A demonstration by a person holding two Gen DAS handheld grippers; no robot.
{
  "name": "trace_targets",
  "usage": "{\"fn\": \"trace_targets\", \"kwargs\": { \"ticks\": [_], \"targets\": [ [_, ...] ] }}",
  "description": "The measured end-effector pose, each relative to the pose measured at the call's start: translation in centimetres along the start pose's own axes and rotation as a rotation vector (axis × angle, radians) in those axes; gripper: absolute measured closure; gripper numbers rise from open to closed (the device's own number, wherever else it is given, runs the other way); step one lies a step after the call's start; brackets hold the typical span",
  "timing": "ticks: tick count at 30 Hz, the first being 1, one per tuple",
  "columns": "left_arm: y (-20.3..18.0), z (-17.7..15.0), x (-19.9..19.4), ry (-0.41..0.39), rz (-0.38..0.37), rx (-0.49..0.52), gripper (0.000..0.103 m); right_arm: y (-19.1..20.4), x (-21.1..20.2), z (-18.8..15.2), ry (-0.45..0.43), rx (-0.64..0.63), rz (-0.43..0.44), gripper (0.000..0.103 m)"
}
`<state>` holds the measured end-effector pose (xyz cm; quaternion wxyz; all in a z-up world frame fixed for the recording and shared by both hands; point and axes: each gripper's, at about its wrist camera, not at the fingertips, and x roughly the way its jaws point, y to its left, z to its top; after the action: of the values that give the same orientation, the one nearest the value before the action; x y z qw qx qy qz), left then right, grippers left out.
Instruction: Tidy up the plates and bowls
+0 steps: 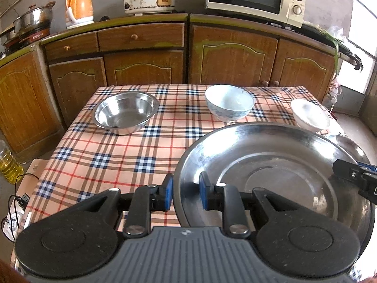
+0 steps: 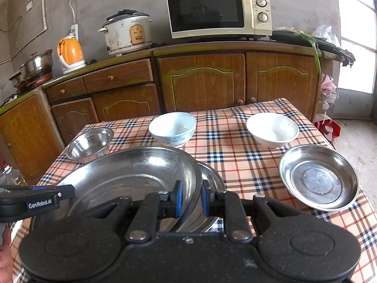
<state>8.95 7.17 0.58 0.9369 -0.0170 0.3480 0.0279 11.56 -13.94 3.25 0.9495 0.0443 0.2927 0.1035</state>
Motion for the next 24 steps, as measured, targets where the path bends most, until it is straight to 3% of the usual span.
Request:
{"fn": "trace_targets", "kwargs": {
  "ticks": [24],
  "targets": [
    [-2.3,0.0,0.9,0.006,-0.043,0.027,0.08,-2.5,-0.2,0.2,-0.009,0.032,-0.045,0.081]
  ]
}}
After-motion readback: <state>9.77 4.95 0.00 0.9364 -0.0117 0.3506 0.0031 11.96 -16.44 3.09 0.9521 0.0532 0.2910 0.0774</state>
